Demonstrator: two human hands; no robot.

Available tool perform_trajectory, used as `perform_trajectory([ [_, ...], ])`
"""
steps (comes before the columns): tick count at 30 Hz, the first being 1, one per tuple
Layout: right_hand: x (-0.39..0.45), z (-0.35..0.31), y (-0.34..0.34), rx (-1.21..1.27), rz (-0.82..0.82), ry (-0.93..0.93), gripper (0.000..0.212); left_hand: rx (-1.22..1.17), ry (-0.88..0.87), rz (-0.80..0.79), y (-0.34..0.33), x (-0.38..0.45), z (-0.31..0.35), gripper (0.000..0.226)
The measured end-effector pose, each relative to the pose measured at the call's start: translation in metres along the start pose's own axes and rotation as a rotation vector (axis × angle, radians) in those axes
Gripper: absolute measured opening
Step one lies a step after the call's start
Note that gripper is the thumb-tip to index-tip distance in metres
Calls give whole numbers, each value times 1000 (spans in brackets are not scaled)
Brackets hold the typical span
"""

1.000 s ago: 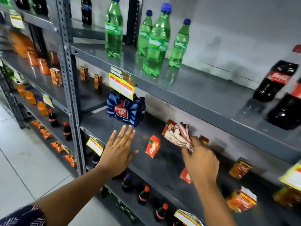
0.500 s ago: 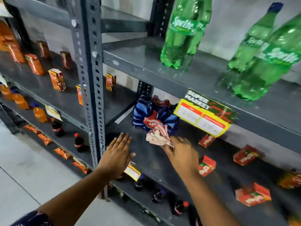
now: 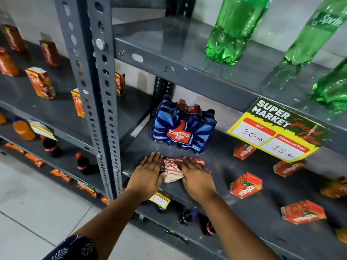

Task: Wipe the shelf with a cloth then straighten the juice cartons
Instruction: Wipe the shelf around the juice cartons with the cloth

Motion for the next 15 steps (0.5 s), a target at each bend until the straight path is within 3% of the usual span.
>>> perform_trajectory([
  [2,3,1,-7,59,-50,6,48,27,1,16,-3,0,-2,68],
  [5,-8,1,2,32,1,-69,41,40,13,8,-5,0,-2,71],
  [10,-77,-4,4,-75,-84,-245,44,68,4,-36,-6,1,-2,92],
  [13,-113,4,20,52,-146,-369,31,63,-3,-37,-4,0,-1,101],
  [15,-111,20,45,57,-40,-438,31,82,2,-51,-5,0,0,99],
])
Point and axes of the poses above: each hand's wrist, its own x-axis towards the middle knuckle, its own y-axis out of the back of the hand, z = x × y, the point moved 9 cm from there along x, towards the middle knuckle, and after that the axes turned 7 degrees about -x, right-handed, at the moved point
